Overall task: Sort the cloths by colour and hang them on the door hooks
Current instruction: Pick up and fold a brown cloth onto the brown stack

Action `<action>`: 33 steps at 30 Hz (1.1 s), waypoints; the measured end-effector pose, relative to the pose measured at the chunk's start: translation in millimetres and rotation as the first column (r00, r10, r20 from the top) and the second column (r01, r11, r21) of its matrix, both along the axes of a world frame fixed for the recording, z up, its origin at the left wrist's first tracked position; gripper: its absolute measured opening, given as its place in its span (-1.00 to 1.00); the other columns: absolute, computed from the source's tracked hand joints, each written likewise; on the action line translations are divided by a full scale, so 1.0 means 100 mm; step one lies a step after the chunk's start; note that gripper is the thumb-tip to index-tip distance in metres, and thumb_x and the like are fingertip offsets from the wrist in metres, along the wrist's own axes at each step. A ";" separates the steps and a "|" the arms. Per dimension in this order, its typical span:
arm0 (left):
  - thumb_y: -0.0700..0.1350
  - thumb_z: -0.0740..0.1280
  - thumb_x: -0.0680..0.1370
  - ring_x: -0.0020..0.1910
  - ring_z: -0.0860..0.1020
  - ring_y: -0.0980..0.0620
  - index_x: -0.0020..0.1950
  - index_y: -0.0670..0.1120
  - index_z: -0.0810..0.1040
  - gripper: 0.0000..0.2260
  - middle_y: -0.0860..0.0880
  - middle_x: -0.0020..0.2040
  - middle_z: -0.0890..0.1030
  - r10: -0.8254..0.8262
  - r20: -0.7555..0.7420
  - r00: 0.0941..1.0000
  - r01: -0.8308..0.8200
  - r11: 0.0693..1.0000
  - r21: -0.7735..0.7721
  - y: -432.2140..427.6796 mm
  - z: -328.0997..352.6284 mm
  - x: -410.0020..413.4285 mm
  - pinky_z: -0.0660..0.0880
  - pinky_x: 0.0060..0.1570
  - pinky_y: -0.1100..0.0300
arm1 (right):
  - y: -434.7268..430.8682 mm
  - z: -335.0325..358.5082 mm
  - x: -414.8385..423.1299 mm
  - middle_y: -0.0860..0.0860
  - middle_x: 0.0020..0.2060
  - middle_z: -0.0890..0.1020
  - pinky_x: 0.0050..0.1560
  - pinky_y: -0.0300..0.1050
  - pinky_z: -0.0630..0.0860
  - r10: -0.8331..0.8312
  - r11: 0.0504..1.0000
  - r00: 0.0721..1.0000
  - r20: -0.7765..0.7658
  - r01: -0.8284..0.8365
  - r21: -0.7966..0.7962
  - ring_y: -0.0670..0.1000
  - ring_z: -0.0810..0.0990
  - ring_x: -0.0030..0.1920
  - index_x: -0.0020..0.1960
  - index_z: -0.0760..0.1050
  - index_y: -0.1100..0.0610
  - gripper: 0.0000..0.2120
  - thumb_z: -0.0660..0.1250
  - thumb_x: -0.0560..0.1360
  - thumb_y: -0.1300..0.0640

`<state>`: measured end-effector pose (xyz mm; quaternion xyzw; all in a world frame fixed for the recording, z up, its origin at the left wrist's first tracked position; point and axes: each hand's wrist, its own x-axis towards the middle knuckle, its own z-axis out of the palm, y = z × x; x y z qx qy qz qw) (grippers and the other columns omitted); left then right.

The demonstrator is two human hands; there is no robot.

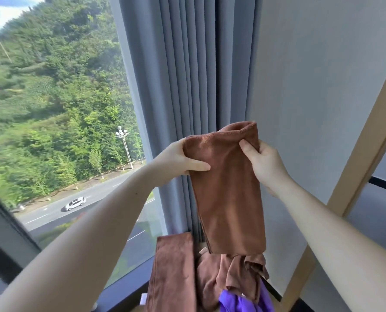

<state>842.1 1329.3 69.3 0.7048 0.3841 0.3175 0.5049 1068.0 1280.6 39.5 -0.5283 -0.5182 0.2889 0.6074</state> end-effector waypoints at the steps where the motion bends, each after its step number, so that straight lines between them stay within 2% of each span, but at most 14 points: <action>1: -0.33 0.53 0.46 0.15 0.69 -0.03 0.33 -0.02 0.58 -0.52 -0.06 0.15 0.72 0.030 0.009 1.000 -0.030 1.000 -0.002 -0.03 -0.04 -0.04 0.66 0.07 0.02 | 0.01 -0.06 -0.02 -0.20 -0.13 0.69 -0.10 -0.37 0.58 0.011 1.000 1.000 -0.017 -0.011 -0.007 -0.28 0.66 -0.17 -0.06 0.61 -0.07 -0.85 0.31 0.66 0.01; 7: -0.30 0.49 0.51 0.03 0.72 0.03 0.14 -0.03 0.68 -0.74 -0.01 0.03 0.75 0.216 0.048 0.975 -0.215 0.976 -0.014 -0.15 -0.38 -0.26 0.66 -0.07 0.16 | 0.06 -0.52 -0.13 -0.31 -0.17 0.71 -0.07 -0.34 0.52 0.064 0.994 0.998 -0.021 -0.066 -0.091 -0.31 0.66 -0.11 -0.06 0.64 -0.09 -0.86 0.34 0.63 -0.04; 10: -0.29 0.49 0.52 0.06 0.71 -0.03 0.12 -0.03 0.67 -0.76 -0.05 0.05 0.75 0.253 0.044 0.967 -0.252 0.968 -0.022 -0.22 -0.53 -0.36 0.67 0.05 0.05 | 0.01 -0.64 -0.23 -0.27 -0.14 0.72 -0.03 -0.28 0.53 0.081 0.990 0.997 -0.015 -0.083 -0.114 -0.27 0.67 -0.08 -0.07 0.65 -0.09 -0.86 0.37 0.62 -0.06; 13: -0.26 0.48 0.53 0.12 0.70 -0.06 0.16 0.00 0.67 -0.75 -0.06 0.10 0.74 0.260 0.017 0.965 -0.260 0.965 -0.027 -0.30 -0.69 -0.50 0.63 0.16 -0.08 | -0.03 -0.74 -0.36 -0.24 -0.10 0.74 0.03 -0.25 0.55 0.121 0.981 0.993 -0.019 -0.122 -0.151 -0.21 0.69 -0.01 -0.06 0.66 -0.09 -0.87 0.37 0.61 -0.07; 15: -0.24 0.48 0.53 0.12 0.70 -0.04 0.17 0.01 0.67 -0.75 -0.05 0.10 0.74 0.273 0.016 0.962 -0.272 0.961 -0.053 -0.36 -0.80 -0.61 0.63 0.16 -0.10 | -0.09 -0.83 -0.47 -0.23 -0.08 0.74 0.04 -0.26 0.56 0.143 0.976 0.990 -0.022 -0.144 -0.164 -0.20 0.70 0.00 -0.04 0.67 -0.09 -0.87 0.37 0.61 -0.07; 18: -0.23 0.48 0.54 0.08 0.71 -0.01 0.20 -0.02 0.66 -0.75 -0.04 0.10 0.74 0.281 0.034 0.959 -0.277 0.956 -0.095 -0.45 -0.94 -0.78 0.66 0.08 -0.04 | -0.20 -0.94 -0.63 -0.26 -0.11 0.73 -0.01 -0.34 0.54 0.152 0.967 0.988 -0.038 -0.157 -0.199 -0.25 0.69 -0.04 -0.03 0.66 -0.09 -0.88 0.36 0.62 -0.05; 22: -0.24 0.44 0.57 -0.01 0.72 0.06 0.09 -0.01 0.69 -0.83 0.02 0.01 0.76 0.304 0.058 0.951 -0.292 0.943 -0.159 -0.61 -1.16 -0.99 0.65 -0.14 0.17 | -0.34 -1.11 -0.84 -0.26 -0.14 0.74 -0.06 -0.39 0.55 0.155 0.953 0.988 -0.021 -0.155 -0.260 -0.27 0.69 -0.09 -0.04 0.66 -0.06 -0.85 0.35 0.63 -0.04; 26: -0.23 0.44 0.57 0.04 0.72 0.01 0.18 -0.06 0.67 -0.80 -0.01 0.05 0.75 0.272 0.037 0.962 -0.258 0.940 -0.223 -0.73 -1.39 -1.24 0.66 -0.09 0.13 | -0.52 -1.32 -1.03 -0.19 -0.17 0.75 -0.13 -0.39 0.56 0.179 0.932 0.983 -0.030 -0.180 -0.314 -0.22 0.71 -0.15 -0.04 0.68 0.00 -0.85 0.36 0.63 0.01; 29: -0.22 0.44 0.58 0.05 0.72 0.02 0.19 -0.04 0.66 -0.79 0.01 0.07 0.75 0.243 0.029 0.970 -0.228 0.940 -0.255 -0.79 -1.53 -1.36 0.66 -0.06 0.11 | -0.64 -1.46 -1.15 -0.27 -0.27 0.72 -0.23 -0.45 0.48 0.180 0.918 0.983 -0.023 -0.177 -0.354 -0.31 0.65 -0.26 -0.06 0.66 -0.02 -0.86 0.35 0.64 0.05; 31: -0.21 0.44 0.58 0.06 0.72 0.01 0.19 -0.02 0.66 -0.80 0.02 0.07 0.75 0.212 0.021 0.977 -0.199 0.942 -0.272 -0.83 -1.59 -1.41 0.66 -0.05 0.09 | -0.72 -1.54 -1.19 -0.27 -0.22 0.72 -0.17 -0.47 0.49 0.168 0.914 0.986 -0.012 -0.161 -0.372 -0.33 0.66 -0.19 -0.05 0.66 -0.04 -0.86 0.35 0.63 0.03; 33: -0.21 0.43 0.59 0.04 0.72 0.02 0.19 -0.01 0.65 -0.80 0.02 0.06 0.75 0.183 0.020 0.983 -0.170 0.942 -0.289 -0.87 -1.65 -1.46 0.67 -0.06 0.09 | -0.78 -1.59 -1.23 -0.19 -0.12 0.75 -0.03 -0.40 0.55 0.157 0.908 0.988 -0.006 -0.147 -0.393 -0.25 0.69 -0.07 -0.02 0.68 -0.02 -0.86 0.35 0.63 0.01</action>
